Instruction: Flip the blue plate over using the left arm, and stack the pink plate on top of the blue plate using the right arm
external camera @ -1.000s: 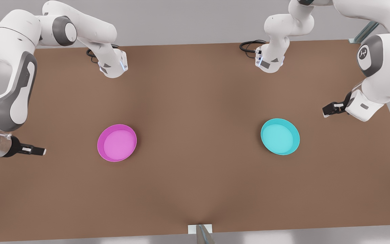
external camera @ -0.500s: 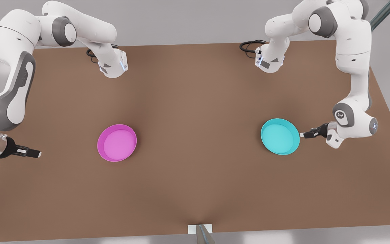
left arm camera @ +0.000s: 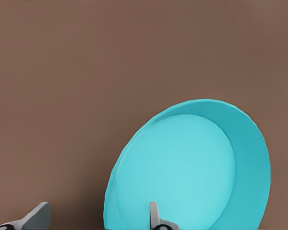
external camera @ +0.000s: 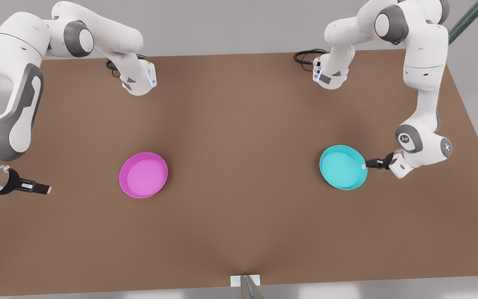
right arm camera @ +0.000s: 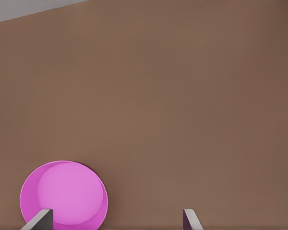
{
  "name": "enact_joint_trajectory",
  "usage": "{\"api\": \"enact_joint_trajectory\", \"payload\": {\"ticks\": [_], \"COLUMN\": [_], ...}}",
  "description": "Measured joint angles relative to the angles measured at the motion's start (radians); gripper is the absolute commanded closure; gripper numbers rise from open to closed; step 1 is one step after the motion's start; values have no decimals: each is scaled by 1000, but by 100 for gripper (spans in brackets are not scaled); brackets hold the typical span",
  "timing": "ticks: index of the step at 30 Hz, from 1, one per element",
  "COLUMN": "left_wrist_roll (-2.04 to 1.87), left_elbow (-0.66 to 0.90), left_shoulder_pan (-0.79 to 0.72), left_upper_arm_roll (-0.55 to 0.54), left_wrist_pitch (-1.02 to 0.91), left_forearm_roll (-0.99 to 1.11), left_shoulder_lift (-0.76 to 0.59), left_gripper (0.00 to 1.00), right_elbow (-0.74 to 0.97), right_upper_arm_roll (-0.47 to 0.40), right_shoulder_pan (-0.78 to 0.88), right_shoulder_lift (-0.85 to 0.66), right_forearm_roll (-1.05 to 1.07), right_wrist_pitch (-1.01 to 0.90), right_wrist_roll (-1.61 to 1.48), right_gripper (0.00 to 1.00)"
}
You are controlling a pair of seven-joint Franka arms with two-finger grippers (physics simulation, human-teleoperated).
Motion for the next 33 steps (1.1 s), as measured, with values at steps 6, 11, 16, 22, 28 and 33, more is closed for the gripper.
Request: {"api": "enact_joint_trajectory", "payload": {"ticks": [6, 11, 16, 22, 28, 33], "left_wrist_roll": [-41, -90, -126, -156, -178, -192], "left_elbow": [1, 4, 8, 15, 25, 27], "left_shoulder_pan": [-5, -5, -16, -20, -28, -40], "left_upper_arm_roll": [0, -1, -1, -1, -1, -1], "left_wrist_pitch": [2, -4, -7, -5, -2, 2], "left_forearm_roll": [-1, -2, -2, -1, 1, 1], "left_shoulder_lift": [19, 29, 33, 51, 70, 76], "left_gripper": [0, 20, 35, 48, 53, 58], "right_elbow": [-1, -5, -17, -53, -428, -485], "right_upper_arm_roll": [0, -1, 7, 9, 9, 9], "right_shoulder_pan": [0, -11, 16, 19, -13, -15], "right_shoulder_lift": [0, -9, -83, -131, -356, -388], "right_forearm_roll": [-1, -6, -11, -11, 33, 49], "right_wrist_pitch": [0, -11, -107, -173, -63, 26], "right_wrist_roll": [2, 9, 26, 47, 41, 29], "right_gripper": [0, 0, 0, 0, 0, 0]}}
